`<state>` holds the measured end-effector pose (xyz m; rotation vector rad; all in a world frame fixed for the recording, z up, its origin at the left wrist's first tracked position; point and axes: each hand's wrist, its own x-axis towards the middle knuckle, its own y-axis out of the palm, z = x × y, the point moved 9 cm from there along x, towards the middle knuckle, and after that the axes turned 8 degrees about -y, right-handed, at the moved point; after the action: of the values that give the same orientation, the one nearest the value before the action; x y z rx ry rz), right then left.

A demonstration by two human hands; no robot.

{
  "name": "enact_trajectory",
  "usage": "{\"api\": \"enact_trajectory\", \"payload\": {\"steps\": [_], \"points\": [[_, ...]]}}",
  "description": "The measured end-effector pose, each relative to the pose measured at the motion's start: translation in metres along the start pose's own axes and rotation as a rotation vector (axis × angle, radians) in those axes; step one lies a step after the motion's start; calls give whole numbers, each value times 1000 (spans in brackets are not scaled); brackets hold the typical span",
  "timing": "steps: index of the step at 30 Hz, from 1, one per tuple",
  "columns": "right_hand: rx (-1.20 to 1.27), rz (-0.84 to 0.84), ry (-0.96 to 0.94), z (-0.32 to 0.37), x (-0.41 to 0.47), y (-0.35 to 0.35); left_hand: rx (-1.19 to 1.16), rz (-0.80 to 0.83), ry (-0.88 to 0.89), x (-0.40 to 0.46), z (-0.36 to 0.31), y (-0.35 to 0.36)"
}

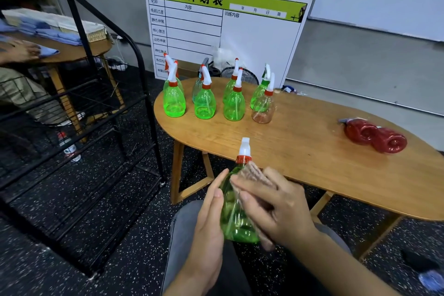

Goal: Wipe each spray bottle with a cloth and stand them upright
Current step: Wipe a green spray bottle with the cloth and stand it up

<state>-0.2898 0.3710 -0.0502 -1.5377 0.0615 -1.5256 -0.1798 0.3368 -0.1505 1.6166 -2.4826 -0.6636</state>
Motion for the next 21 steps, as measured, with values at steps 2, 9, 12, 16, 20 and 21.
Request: {"api": "enact_trajectory", "payload": {"steps": [2, 9, 12, 16, 20, 21], "points": [[-27, 99, -186, 25, -11, 7, -23, 13, -15, 0, 3, -1], [-133, 148, -443, 46, -29, 4, -54, 60, -14, -3, -1, 7], [-65, 71, -255, 20, -18, -1, 6, 37, -18, -3, -2, 7], [45, -79, 126, -33, -4, -11, 36, 47, -3, -4, -4, 8], [150, -97, 179, -35, -2, -11, 20, 71, 3, -6, -5, 10], [182, -125, 191, -35, -3, -13, 19, 68, -1, -7, -4, 9]]}}
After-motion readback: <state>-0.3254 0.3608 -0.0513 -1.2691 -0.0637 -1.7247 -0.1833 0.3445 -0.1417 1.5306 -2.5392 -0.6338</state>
